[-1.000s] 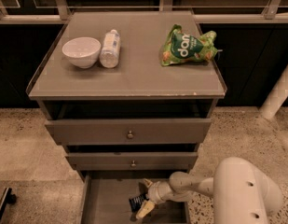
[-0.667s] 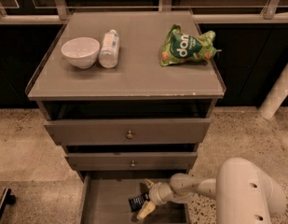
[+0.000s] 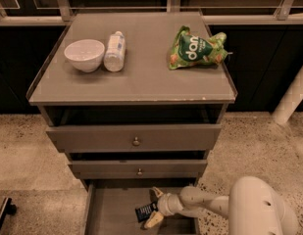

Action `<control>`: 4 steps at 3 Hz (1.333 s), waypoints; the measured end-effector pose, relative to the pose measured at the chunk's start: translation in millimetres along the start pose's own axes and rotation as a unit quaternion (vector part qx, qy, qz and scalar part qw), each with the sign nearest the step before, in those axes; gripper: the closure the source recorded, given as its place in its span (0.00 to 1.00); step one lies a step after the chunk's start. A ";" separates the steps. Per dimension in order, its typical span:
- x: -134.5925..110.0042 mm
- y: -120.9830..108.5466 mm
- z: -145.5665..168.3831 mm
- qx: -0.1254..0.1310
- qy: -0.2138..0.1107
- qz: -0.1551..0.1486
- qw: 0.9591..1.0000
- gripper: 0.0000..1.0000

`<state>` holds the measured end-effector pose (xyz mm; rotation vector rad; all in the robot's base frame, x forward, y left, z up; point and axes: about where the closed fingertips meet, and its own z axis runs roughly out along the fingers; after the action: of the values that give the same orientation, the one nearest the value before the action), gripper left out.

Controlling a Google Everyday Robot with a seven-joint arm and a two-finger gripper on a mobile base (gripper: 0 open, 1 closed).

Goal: Pick rxbar blueberry from bottom drawer and place on counter

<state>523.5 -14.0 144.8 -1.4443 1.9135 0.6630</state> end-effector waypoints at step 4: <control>44.0 -1.2 19.6 -0.004 -0.010 0.039 0.999 0.18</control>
Offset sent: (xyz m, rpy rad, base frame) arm 0.0076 -0.0251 -0.0515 0.0110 0.0474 -0.0485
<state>520.1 -28.4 98.9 -1.3679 1.9631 0.7194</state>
